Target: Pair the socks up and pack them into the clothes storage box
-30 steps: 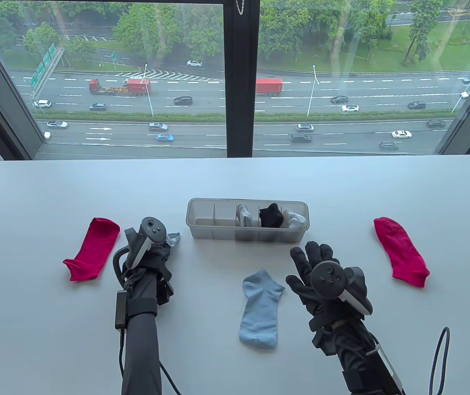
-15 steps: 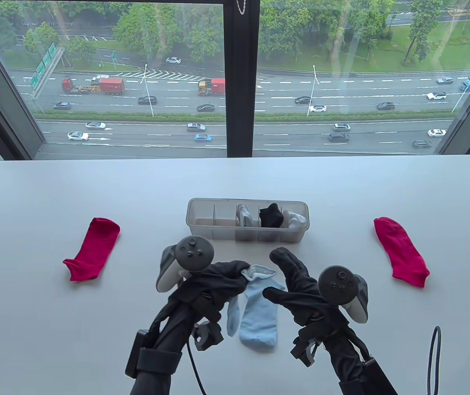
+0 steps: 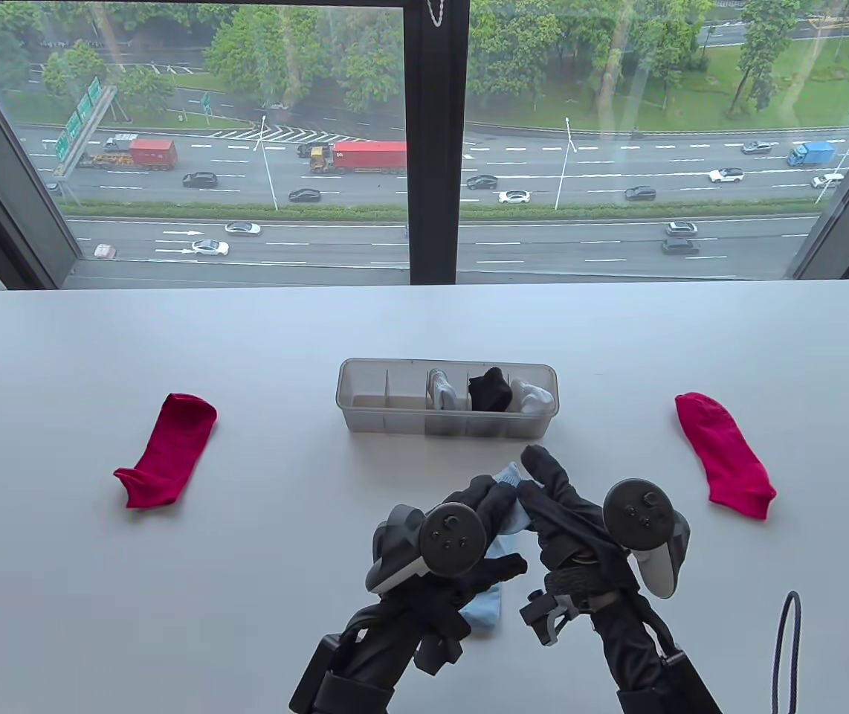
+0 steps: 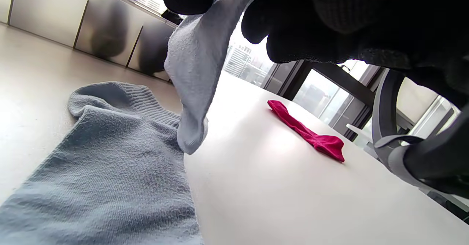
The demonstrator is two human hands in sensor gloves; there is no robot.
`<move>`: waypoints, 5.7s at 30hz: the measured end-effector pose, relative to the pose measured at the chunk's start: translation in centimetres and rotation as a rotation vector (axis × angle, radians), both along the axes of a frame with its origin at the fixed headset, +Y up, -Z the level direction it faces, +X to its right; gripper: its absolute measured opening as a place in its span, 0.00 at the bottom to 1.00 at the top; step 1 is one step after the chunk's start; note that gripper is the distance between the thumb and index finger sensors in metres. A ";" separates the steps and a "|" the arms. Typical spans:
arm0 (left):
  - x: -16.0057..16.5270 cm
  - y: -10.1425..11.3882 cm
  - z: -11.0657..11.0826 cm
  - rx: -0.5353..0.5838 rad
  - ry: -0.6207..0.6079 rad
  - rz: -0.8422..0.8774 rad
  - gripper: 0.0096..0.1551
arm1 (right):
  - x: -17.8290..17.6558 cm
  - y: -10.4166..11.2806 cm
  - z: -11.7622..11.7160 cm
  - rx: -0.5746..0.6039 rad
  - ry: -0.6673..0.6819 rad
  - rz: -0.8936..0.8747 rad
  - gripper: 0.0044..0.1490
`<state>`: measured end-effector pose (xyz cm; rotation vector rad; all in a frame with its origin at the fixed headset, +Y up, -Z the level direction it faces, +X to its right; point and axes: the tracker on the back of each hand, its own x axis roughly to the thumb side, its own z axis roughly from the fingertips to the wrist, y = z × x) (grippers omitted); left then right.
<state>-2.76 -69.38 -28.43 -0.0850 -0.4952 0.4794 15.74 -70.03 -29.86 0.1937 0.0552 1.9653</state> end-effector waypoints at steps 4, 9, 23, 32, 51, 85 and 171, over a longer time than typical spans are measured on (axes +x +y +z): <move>-1.6 0.2 -0.6 -0.073 0.042 0.131 0.29 | -0.1 -0.6 -0.2 -0.017 0.105 0.007 0.35; -3.7 0.4 -1.3 -0.189 0.011 0.368 0.26 | -0.1 -0.2 -0.6 -0.027 0.437 0.173 0.55; -3.0 -4.3 -3.8 -0.515 0.270 0.118 0.23 | -2.3 -2.4 -2.8 -0.235 0.026 0.461 0.41; -2.6 -7.4 -3.9 -0.558 0.313 -0.147 0.22 | -7.4 -6.7 -5.0 -0.338 0.072 1.034 0.43; -6.5 -1.3 -2.9 -0.414 0.250 0.435 0.24 | -2.3 1.1 0.2 0.137 -0.047 0.372 0.39; -3.4 1.0 -1.0 -0.302 -0.023 0.218 0.25 | -0.1 0.0 0.1 -0.051 0.336 0.318 0.49; -1.9 -7.8 -1.9 -0.613 0.030 -0.103 0.22 | -0.9 -7.7 -0.3 -0.444 0.406 0.541 0.27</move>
